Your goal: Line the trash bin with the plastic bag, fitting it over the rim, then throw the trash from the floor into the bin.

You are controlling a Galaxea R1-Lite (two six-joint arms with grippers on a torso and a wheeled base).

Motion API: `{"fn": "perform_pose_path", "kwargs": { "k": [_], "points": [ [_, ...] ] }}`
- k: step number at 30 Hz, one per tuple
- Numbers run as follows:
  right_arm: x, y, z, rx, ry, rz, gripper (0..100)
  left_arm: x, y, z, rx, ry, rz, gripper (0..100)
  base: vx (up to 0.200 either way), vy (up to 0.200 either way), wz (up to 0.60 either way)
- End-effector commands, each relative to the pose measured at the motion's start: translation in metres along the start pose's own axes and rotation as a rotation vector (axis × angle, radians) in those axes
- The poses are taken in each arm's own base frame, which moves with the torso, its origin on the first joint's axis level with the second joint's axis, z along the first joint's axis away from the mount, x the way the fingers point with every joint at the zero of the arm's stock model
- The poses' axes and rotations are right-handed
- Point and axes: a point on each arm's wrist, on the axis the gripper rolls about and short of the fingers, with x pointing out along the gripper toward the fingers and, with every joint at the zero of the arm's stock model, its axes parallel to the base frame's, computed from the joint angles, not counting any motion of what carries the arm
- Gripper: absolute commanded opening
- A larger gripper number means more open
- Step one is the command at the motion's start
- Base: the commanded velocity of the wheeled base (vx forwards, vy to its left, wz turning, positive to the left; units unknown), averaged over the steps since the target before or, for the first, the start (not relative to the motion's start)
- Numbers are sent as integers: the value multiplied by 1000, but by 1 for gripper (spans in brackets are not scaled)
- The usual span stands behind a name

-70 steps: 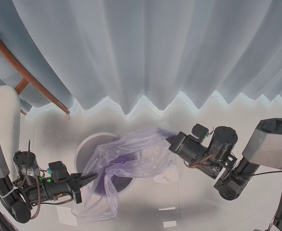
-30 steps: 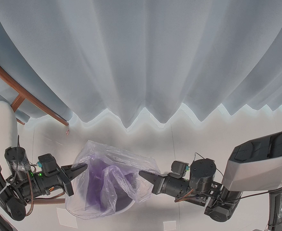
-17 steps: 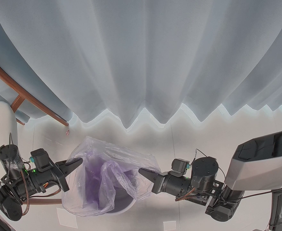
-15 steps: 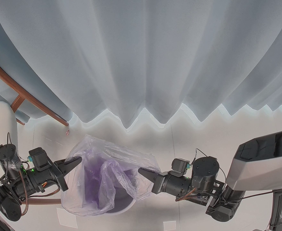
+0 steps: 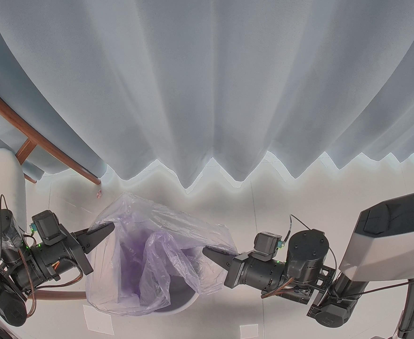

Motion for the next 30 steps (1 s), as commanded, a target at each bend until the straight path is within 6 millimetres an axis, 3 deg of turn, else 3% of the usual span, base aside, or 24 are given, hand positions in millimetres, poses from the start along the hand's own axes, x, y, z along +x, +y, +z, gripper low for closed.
{"fn": "perform_pose_path", "kwargs": {
  "k": [1,8,19,26,30],
  "points": [
    [-6,3,2,-14,-10,7,0,-5,-4,4,8,-22,-11,0,0,0,0],
    [-12,10,11,-40,-32,23,0,3,-8,15,38,-58,-79,0,0,0,0],
    [-5,3,2,-35,-5,9,0,54,-6,40,3,-57,-173,0,0,0,0],
    [9,2,7,-35,-12,14,0,53,-3,34,-30,-4,-147,0,0,0,0],
    [30,1,9,-36,-15,18,0,52,4,26,-63,28,-114,0,0,0,0]
  ]
}}
